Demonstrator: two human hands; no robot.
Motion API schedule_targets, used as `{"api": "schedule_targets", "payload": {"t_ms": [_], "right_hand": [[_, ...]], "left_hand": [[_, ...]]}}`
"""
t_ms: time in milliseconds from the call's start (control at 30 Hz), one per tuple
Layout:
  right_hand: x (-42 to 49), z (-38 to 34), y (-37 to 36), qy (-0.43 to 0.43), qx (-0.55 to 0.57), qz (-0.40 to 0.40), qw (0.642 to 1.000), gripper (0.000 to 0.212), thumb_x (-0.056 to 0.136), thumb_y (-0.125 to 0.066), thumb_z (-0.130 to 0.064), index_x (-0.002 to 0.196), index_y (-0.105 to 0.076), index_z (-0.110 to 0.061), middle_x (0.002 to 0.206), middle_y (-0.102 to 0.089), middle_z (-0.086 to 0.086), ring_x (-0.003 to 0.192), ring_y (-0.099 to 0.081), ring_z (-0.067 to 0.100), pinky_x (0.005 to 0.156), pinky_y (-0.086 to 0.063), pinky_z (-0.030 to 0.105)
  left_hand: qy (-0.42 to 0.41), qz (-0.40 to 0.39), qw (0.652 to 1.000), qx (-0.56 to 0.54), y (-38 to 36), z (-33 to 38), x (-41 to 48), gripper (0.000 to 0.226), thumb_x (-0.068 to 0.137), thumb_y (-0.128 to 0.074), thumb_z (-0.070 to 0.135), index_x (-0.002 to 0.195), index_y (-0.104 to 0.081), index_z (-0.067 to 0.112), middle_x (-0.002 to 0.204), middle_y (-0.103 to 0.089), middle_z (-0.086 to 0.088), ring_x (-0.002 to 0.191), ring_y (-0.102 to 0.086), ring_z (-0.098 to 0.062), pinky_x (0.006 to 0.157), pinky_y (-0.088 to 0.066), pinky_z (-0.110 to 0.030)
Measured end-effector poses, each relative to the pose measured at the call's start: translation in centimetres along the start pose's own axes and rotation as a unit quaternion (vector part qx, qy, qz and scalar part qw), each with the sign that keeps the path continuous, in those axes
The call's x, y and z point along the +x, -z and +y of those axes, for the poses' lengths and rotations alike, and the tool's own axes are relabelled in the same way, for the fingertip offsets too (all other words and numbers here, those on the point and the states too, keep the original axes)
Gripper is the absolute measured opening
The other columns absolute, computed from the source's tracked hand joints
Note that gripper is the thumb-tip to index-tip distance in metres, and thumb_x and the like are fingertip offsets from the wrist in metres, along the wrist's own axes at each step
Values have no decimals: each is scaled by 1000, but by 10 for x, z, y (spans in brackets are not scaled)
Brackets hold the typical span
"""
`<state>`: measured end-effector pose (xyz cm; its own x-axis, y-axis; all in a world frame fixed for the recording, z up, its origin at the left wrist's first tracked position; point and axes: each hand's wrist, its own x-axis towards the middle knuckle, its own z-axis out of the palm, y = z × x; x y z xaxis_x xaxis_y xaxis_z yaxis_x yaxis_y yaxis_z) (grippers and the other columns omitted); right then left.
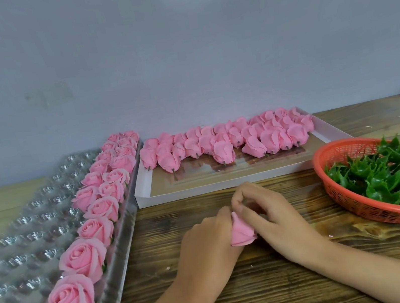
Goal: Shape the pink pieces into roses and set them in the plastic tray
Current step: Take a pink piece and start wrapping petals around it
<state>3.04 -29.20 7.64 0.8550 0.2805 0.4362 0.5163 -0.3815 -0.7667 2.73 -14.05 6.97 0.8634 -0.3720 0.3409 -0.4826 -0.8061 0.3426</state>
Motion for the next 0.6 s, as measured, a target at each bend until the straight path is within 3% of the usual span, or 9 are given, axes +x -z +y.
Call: {"api": "schedule_targets", "payload": {"t_ms": [100,200,300,400,500,600], "right_hand": [[2,1,1,-28,38,12,999,23,99,-50,-7,78,-55,-13,74,-55,-7,69,-51,8,67,-40,26],[2,-1,2,-50,104,20,993,23,97,-48,-26,86,-59,-9,77,-59,-8,69,-54,6,66,-43,19],[1,-2,1,-55,97,-23,994,30,87,-60,-50,104,-62,-25,96,-65,-9,80,-60,9,72,-50,28],[0,-1,0,-29,29,-68,997,48,75,-71,-57,115,-56,-36,103,-63,-13,83,-59,6,71,-48,21],[-1,0,-1,-11,13,-66,998,49,74,-77,-53,113,-54,-34,102,-64,-12,86,-61,9,70,-47,21],[-1,-1,-1,7,9,-47,999,44,74,-75,-53,106,-52,-33,94,-63,-13,80,-59,10,66,-44,19]], "left_hand": [[14,0,1000,-8,0,-3,0,25,89,-55,54,101,-48,33,82,-55,16,66,-48,-2,51,-30,-14],[55,-2,996,-72,-2,-7,2,19,86,-60,50,95,-52,35,81,-59,16,70,-54,-1,57,-42,-17],[95,18,977,-189,-1,-12,7,11,81,-64,44,87,-62,35,76,-65,15,71,-60,1,60,-50,-19],[102,15,962,-253,-1,-13,10,6,78,-65,37,75,-63,33,74,-65,18,70,-61,1,58,-46,-13],[90,12,973,-214,-2,-12,9,16,80,-67,32,69,-56,39,73,-62,29,70,-60,6,58,-42,-13],[72,15,981,-182,-1,-9,4,7,83,-60,41,78,-55,40,75,-64,18,69,-60,-1,57,-45,-18]]}}
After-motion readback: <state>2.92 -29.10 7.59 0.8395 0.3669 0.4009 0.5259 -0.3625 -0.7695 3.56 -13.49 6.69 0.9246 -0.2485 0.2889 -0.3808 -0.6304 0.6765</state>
